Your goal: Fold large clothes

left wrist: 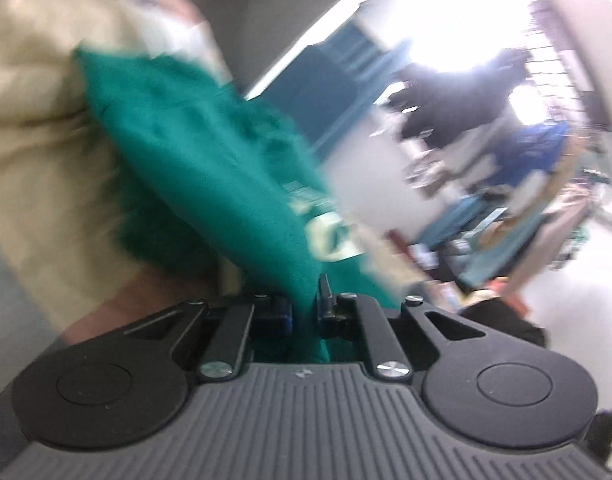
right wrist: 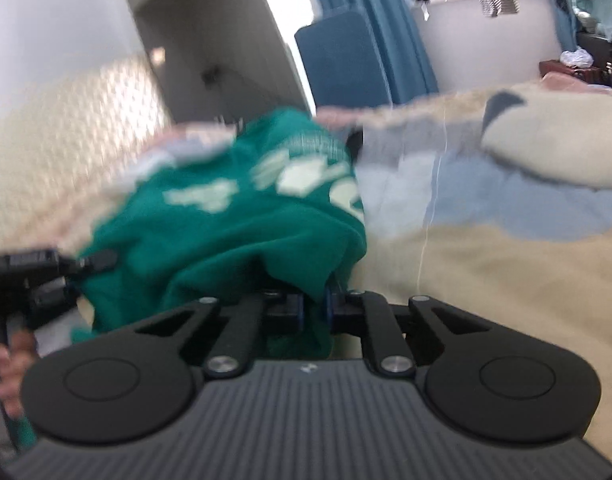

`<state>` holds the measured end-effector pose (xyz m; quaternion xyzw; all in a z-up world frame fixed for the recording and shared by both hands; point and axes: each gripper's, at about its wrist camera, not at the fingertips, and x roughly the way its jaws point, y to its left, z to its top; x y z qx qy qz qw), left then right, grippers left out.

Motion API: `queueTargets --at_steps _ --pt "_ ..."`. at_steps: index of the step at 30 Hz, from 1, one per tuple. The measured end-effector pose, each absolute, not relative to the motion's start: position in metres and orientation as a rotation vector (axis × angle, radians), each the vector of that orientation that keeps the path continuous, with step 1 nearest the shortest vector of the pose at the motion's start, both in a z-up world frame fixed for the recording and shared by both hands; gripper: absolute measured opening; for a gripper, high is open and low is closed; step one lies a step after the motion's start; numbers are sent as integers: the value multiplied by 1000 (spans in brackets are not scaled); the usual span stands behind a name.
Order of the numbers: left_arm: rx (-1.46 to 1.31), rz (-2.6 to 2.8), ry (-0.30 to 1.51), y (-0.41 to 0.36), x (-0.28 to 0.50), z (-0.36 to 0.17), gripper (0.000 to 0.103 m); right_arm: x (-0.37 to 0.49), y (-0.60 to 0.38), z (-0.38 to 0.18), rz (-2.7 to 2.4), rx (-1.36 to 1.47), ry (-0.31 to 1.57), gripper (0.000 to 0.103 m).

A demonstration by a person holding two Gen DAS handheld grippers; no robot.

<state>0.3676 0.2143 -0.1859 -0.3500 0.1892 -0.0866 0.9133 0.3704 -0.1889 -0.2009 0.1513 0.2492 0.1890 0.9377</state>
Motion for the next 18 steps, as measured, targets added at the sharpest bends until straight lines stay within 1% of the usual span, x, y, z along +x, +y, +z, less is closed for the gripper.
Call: queueTargets --at_steps 5,10,15,18 --pt "-766 -298 304 206 336 -159 10 338 -206 -161 355 261 407 11" --pt "-812 -382 257 196 291 -139 10 297 -228 -122 316 231 318 11" --pt "-789 -467 239 179 229 -110 10 265 -253 -87 282 204 242 10" --pt "-756 -494 265 162 199 -98 11 250 -266 -71 259 179 219 10"
